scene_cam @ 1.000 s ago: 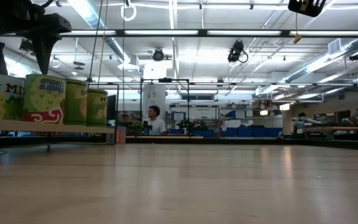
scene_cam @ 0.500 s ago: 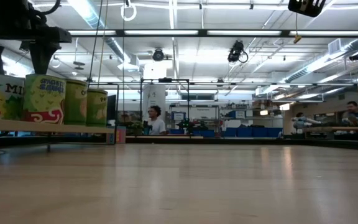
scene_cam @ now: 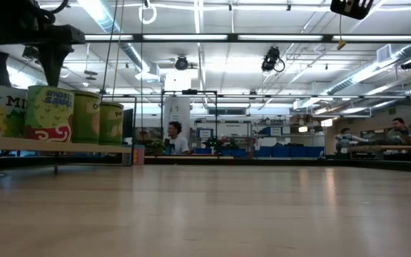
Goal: Pick and place cans onto a shelf
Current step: Adjust the canned goods on the shelf
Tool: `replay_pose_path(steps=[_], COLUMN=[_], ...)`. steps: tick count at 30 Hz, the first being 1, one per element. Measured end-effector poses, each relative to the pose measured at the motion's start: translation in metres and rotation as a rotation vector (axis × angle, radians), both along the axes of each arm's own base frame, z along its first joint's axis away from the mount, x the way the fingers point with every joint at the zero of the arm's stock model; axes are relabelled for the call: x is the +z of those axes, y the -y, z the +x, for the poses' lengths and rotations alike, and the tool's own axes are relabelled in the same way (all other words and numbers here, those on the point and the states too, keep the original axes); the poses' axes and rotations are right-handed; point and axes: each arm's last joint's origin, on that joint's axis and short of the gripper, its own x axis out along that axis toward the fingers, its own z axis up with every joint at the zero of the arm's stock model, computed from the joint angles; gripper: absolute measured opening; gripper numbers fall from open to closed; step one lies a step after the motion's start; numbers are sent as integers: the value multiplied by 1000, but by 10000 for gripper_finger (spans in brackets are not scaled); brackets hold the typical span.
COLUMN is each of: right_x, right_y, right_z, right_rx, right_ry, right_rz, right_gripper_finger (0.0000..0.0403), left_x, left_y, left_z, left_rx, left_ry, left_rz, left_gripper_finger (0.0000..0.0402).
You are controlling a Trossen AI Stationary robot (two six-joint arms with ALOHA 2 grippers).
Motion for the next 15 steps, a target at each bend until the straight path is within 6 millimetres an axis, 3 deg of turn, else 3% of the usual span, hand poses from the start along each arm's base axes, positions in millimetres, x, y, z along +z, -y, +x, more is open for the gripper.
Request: replay_pose_path(steps=[9,15], right_x=[0,0], right_y=[0,0], right_z=[0,0], right_rx=[6,-3], right_ry=[1,0], right_rz=[-6,5], right_gripper_finger=[154,154], left_x=[2,8], left_y=[8,5], left_z=[-4,-13], left_rx=[-53,-67], left_ry=[30,60], left_rz=[-20,-17], left_gripper_finger=[339,264])
